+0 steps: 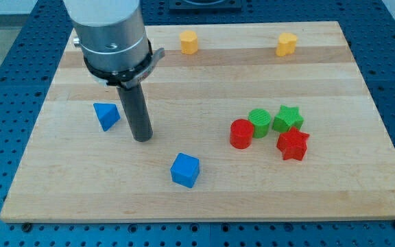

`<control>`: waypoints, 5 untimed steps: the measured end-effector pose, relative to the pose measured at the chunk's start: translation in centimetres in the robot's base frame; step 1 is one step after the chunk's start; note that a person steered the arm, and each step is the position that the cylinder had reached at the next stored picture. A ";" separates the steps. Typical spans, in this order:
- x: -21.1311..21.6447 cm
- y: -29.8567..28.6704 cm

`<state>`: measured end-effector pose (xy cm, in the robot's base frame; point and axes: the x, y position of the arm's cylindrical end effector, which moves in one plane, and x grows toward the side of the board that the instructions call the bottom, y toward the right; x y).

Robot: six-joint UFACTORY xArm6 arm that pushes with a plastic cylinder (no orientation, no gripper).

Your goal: Move your arm closer to the yellow hexagon

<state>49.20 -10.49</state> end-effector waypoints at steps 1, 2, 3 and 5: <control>0.6 0.1; 0.6 0.9; 0.4 1.4; 0.4 1.6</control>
<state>49.63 -8.93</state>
